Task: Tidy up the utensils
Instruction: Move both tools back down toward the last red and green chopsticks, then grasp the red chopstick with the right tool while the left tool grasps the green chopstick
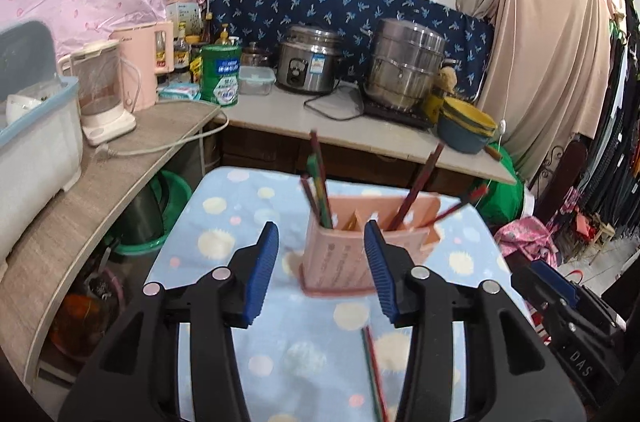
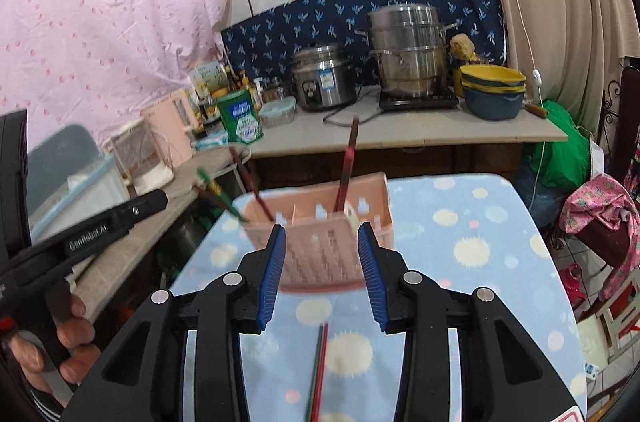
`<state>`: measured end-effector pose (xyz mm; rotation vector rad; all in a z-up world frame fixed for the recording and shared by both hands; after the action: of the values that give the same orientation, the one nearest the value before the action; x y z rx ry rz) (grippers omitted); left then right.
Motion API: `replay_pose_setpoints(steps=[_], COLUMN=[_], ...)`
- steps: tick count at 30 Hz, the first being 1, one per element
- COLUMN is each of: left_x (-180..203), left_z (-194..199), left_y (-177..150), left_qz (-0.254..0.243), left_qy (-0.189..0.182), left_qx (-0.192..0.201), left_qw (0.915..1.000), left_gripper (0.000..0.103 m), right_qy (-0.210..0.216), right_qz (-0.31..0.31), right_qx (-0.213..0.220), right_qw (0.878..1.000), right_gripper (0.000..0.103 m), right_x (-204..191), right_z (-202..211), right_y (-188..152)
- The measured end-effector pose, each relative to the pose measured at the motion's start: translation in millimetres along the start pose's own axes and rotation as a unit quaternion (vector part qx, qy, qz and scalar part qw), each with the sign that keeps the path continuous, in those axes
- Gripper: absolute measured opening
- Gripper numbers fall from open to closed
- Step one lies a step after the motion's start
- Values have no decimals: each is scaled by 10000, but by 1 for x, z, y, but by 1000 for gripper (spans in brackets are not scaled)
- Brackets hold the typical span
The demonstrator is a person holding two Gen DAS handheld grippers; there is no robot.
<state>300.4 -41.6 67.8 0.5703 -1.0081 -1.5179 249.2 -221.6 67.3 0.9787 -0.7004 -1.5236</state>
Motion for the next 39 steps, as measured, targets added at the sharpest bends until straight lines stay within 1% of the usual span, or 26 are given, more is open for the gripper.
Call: replay_pose_setpoints(steps=[2,6,11,12,15,18,23,26,29,30,39], left_x=[-5,-13,-21,-23,-23,-22,-21,-22,-23,-23,-24], left_z=[5,11,16,17,18,20,22,22,22,22,19], left_y=[-22,-69,-124,-135,-160,-180,-202,-211,-218,-221,-235], left_qz=[-77,-186,-279,-234,-194,-332,-402,-391,-393,-393,-371], left_qy=[118,268,430,404,399,518,586,594,607,603,572], left_qx=[-116,-396,-747,-834,-1043,-1154,-1310,-1403,-1476,-1499,-1669], left_qw=[9998,9987,9959,9954,9936,9914,9888,9876,9864,9861,9836], left_gripper=[42,42,42,42,42,42,42,42,42,42,42], right_qy=[-43,0,-17,-31,-116,-109,-130,-274,-275,-284,-291], right_qz=[25,-81,-87,-91,-24,-1,34,215,216,204,164], right_qx=[-187,-655,-1169,-1252,-1466,-1636,-1790,-1761,-1793,-1800,-1769], right_qw=[9998,9978,9931,9921,9891,9865,9838,9838,9832,9830,9837], right_gripper=[37,37,37,37,37,37,36,35,32,29,28], right_x=[2,6,6,4,2,-2,-6,-7,-7,-6,-3], right_z=[5,8,12,12,15,18,16,15,12,11,8], right_y=[-28,-79,-146,-156,-190,-218,-242,-244,-248,-249,-249])
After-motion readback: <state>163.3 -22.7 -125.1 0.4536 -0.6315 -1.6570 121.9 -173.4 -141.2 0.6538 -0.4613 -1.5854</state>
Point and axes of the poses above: each gripper's, at about its wrist camera, not at the fingertips, and z roughly against the way its jaws point, x to its right, y to its top, the point moved 9 cm from there along -z, roughly the way its jaws point, and after that the axes turned 2 degrees about x, right-handed, at the moved point
